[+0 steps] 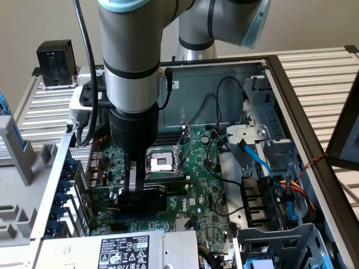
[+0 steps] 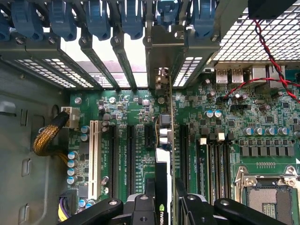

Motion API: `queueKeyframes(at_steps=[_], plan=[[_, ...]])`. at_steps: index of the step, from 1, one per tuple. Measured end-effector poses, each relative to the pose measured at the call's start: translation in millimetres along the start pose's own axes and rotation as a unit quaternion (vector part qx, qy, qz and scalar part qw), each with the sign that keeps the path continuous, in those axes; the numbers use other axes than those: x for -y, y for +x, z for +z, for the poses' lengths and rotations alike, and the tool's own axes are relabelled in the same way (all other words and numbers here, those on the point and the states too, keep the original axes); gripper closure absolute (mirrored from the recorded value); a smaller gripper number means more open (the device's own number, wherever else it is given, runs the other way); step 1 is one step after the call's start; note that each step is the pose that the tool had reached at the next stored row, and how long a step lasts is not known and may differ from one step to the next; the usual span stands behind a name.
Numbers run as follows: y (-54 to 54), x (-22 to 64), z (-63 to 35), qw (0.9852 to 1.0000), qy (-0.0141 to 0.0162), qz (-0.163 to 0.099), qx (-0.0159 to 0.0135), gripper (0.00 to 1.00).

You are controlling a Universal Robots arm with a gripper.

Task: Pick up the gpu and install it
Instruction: 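Press down on the gpu until it lock into place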

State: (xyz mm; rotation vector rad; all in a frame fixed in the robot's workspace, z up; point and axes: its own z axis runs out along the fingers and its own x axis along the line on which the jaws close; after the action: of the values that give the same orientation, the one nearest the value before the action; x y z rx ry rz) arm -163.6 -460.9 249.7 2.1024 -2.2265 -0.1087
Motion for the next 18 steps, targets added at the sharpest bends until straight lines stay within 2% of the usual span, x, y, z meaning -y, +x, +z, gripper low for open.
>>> queueKeyframes(at_steps=[18], plan=[[0.0, 0.4, 0.4, 1.0, 0.0, 0.0, 0.0001, 0.74]])
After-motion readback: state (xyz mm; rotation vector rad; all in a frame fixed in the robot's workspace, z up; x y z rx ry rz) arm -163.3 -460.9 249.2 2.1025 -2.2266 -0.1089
